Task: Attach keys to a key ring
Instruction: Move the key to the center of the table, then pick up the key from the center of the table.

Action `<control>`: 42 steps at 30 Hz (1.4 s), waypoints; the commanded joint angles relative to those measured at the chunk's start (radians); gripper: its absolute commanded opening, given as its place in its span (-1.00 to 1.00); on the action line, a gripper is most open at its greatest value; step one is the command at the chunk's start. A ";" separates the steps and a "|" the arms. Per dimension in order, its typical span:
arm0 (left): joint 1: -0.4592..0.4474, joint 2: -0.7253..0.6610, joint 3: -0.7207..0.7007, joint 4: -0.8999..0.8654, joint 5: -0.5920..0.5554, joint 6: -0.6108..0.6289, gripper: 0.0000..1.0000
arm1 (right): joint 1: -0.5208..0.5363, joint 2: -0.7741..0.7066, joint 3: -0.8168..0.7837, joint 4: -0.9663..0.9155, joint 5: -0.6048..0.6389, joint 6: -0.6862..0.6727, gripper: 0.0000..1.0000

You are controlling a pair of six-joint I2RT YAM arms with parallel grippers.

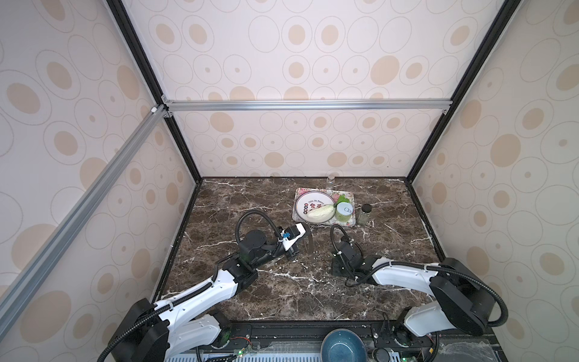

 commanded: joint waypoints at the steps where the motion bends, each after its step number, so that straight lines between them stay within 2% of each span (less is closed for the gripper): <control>1: -0.007 -0.017 0.009 0.064 0.002 -0.010 -1.00 | 0.016 -0.037 -0.065 -0.187 -0.008 0.057 -0.94; 10: -0.007 -0.018 0.010 0.062 0.007 -0.014 -1.00 | 0.009 -0.147 -0.144 -0.231 0.079 0.096 -0.89; 19: -0.007 -0.027 0.007 0.061 0.004 -0.013 -1.00 | 0.003 -0.184 -0.147 -0.202 0.115 0.050 -0.64; 27: -0.006 -0.024 0.007 0.066 0.007 -0.013 -1.00 | 0.058 -0.320 -0.112 -0.277 0.201 0.140 -0.41; 34: -0.007 -0.032 0.004 0.065 0.007 -0.014 -1.00 | 0.101 -0.189 0.007 -0.351 0.297 0.233 -0.38; 42: -0.007 -0.035 0.002 0.067 0.002 -0.011 -1.00 | 0.104 -0.057 0.095 -0.344 0.302 0.229 -0.41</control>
